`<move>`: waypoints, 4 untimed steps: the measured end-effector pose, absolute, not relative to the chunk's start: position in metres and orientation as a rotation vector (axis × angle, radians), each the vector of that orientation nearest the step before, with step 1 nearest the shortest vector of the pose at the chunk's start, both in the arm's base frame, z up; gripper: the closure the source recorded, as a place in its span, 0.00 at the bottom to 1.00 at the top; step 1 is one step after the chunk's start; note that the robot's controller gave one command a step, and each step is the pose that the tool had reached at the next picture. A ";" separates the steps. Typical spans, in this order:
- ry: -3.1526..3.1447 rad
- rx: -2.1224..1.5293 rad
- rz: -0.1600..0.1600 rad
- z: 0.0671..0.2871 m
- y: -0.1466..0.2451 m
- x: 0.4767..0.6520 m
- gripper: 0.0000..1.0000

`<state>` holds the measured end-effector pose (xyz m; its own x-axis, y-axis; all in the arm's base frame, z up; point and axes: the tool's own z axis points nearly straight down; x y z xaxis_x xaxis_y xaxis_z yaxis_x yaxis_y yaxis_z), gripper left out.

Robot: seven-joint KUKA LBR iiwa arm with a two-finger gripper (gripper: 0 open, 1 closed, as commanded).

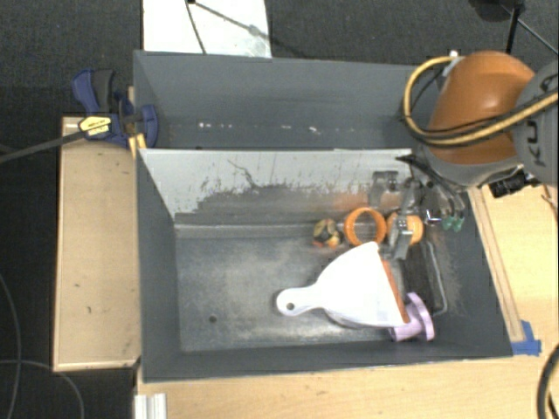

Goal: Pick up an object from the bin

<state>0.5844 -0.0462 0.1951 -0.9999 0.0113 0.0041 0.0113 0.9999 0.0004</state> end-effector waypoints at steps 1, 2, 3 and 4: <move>-3.146 -0.016 0.000 0.200 -0.046 0.586 0.00; -3.152 0.071 0.001 0.160 -0.051 0.561 0.00; -3.130 0.308 0.002 0.113 -0.031 0.552 0.00; -3.128 0.268 -0.003 0.094 -0.019 0.552 0.00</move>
Offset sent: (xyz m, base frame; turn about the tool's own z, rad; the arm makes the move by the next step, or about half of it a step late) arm -0.0671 -0.0147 -0.1061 -0.1255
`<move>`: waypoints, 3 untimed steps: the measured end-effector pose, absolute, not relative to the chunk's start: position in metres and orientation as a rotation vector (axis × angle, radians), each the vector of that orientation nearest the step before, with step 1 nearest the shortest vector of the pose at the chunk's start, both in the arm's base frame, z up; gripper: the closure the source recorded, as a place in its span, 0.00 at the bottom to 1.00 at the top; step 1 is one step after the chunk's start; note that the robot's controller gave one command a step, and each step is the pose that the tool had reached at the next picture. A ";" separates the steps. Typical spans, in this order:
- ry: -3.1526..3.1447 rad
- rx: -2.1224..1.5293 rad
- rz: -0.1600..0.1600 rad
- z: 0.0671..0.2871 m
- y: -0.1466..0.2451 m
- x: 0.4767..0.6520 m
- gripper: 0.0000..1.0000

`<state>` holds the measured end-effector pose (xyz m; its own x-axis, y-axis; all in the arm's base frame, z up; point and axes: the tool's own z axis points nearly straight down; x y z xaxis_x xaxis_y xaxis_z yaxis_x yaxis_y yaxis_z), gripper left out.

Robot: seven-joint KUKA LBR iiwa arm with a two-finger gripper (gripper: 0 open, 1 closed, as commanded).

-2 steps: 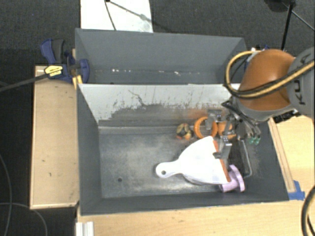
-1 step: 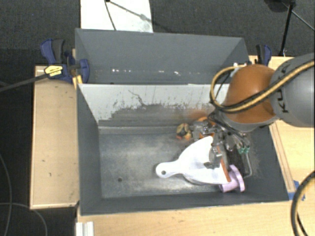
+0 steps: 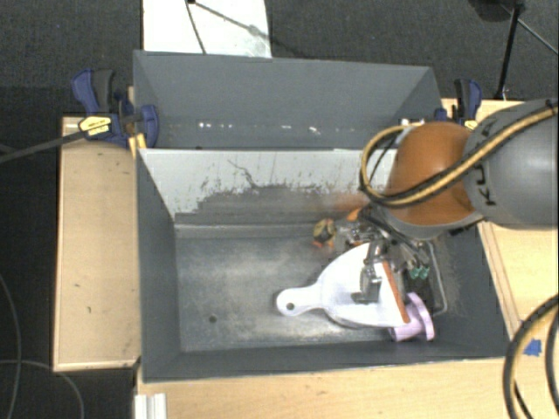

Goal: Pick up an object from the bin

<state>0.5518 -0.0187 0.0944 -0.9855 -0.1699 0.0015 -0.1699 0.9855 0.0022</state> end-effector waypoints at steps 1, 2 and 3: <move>-3.140 0.210 0.000 0.071 -0.017 0.561 1.00; -3.140 0.211 0.001 0.071 -0.017 0.561 1.00; -3.146 0.235 0.002 0.245 -0.009 0.580 1.00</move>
Offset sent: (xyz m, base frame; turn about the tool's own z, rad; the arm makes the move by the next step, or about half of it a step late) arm 0.0000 0.0000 0.0000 0.0000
